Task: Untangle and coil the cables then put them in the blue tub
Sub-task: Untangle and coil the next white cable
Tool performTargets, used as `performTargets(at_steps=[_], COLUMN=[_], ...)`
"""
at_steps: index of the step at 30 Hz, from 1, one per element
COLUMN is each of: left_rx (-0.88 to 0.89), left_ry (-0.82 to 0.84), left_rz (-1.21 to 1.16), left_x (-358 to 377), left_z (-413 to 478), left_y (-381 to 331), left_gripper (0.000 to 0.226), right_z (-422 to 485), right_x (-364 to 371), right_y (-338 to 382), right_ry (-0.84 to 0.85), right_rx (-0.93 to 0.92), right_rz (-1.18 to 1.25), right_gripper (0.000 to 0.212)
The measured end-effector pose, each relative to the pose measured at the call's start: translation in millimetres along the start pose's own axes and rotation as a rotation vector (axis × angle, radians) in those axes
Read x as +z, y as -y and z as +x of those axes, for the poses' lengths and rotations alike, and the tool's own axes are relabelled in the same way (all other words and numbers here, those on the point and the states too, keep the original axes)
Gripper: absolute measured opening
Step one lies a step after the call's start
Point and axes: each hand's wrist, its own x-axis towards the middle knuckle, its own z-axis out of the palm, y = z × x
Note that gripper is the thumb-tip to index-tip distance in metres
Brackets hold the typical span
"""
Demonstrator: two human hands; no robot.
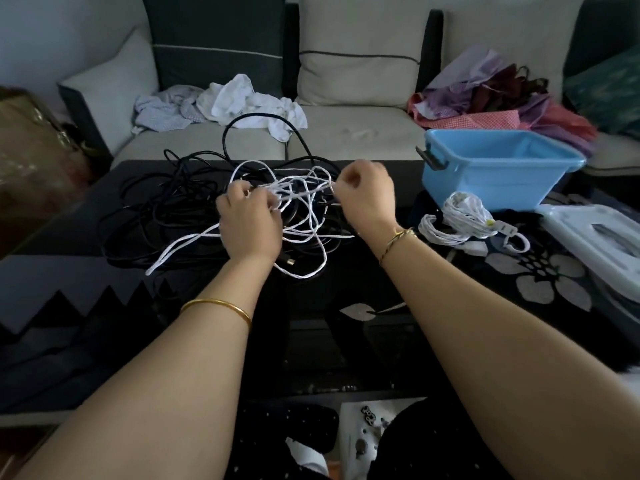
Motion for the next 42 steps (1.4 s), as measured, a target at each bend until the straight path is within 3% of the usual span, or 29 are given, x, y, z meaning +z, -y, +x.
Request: performTargets(at_steps=[2, 4, 7, 10, 12, 14, 17, 19, 25, 29, 32, 35, 38, 42], left_rx=[-0.014, -0.042, -0.114, -0.193, -0.181, -0.099, 0.132, 0.16, 0.017, -0.023, -0.137, -0.211, -0.339, -0.473], left_ry=[-0.011, 0.038, 0.155, 0.162, 0.136, 0.166, 0.15, 0.146, 0.285, 0.639, 1.011, 1.172, 1.208, 1.127], left_rz=[-0.057, -0.153, -0.232, -0.336, -0.385, -0.393, -0.283, -0.223, -0.295, -0.723, -0.876, -0.785, -0.839, -1.07], left_x=[-1.6, -2.6, -0.5, 4.5, 8.8, 12.4, 17.6, 17.7, 7.3, -9.8, -17.4, -14.9, -10.8, -18.0], left_z=[8.4, 9.6, 2.8, 1.6, 6.3, 6.5, 4.0, 4.1, -5.5, -16.2, -25.8, -28.9, -26.3, -16.7], left_y=[2.9, 7.0, 9.5, 8.8, 5.4, -2.8, -11.1, -13.1, -32.4, -63.0, -81.0, -81.4, -71.6, -60.5], left_gripper=[0.016, 0.017, 0.011, 0.049, 0.067, 0.068, 0.041, 0.02, 0.019, 0.014, 0.02, 0.025, 0.02, 0.025], right_z=[7.5, 9.0, -1.7, -14.1, -15.4, -13.7, -12.8, -12.6, -4.0, 3.9, 6.2, 3.5, -0.1, -0.9], right_x=[-12.3, -24.4, -30.7, -22.7, -16.7, -13.9, -13.3, -12.6, -12.6, -16.0, -20.2, -22.3, -24.7, -26.7], right_y=[-6.0, -17.1, -21.5, -9.6, -4.4, -5.3, -10.7, -16.4, -30.5, -39.3, -43.6, -41.9, -40.1, -41.4], right_ry=[-0.167, -0.216, 0.034, 0.325, 0.398, 0.457, 0.557, 0.5, 0.043, -0.112, -0.109, -0.031, 0.034, 0.107], right_rx=[0.244, 0.432, 0.48, 0.287, 0.148, 0.091, -0.007, -0.045, 0.054, 0.163, 0.205, 0.224, 0.217, 0.202], right_rz=[0.256, 0.48, 0.72, 0.508, 0.35, 0.292, 0.094, 0.015, 0.036, 0.101, 0.176, 0.317, 0.375, 0.355], right_gripper=[0.013, 0.014, 0.012, 0.026, 0.037, 0.041, 0.041, 0.038, 0.022, 0.019, 0.014, 0.012, 0.011, 0.018])
